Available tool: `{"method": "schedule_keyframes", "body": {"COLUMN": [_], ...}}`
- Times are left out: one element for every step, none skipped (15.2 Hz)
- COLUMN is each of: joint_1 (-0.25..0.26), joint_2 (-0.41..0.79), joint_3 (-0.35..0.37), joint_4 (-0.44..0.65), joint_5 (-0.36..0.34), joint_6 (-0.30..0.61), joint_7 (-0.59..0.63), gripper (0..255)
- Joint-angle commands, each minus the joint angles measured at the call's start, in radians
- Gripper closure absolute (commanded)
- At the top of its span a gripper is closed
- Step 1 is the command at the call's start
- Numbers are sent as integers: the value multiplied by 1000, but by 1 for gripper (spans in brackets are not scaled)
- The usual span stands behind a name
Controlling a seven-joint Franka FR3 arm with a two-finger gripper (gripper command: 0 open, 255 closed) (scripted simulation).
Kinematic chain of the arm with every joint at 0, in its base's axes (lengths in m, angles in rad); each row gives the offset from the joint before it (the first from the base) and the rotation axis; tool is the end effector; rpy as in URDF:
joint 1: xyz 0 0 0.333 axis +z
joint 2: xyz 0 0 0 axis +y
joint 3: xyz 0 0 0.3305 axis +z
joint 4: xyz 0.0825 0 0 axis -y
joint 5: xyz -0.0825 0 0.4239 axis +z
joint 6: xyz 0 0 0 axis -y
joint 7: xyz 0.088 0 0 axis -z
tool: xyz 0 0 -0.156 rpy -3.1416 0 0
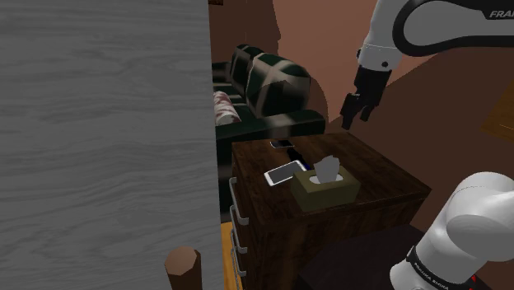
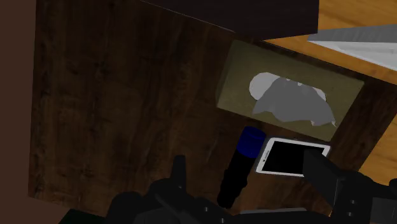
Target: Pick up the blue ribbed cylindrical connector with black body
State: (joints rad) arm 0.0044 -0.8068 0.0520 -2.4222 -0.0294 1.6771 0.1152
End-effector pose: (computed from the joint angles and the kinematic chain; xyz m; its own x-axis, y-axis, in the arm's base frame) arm 0.3428 0.0171 0.5343 0.9953 -0.0692 0.0681 -0.0733 -0.9955 0.0594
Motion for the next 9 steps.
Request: {"method": "schedule_keyframes", "body": {"joint_1": [0,-4,-8,-12,-16,-20,-25,-29,-34], "joint_2": [0,25,51,78,107,137,168,200,234], "joint_3": [0,6,12,19,25,31,37,43,48], "joint_4": [0,-11,-21,-29,-36,-41,-45,-47,-48], "joint_5": [0,4,8,12,15,19,21,23,25], "joint_6": [0,33,67,100,133,166,199,231,263], "joint_7": [0,18,36,53,71,89,106,123,141], "gripper": [0,0,0,0,0,0,0,0,0]}}
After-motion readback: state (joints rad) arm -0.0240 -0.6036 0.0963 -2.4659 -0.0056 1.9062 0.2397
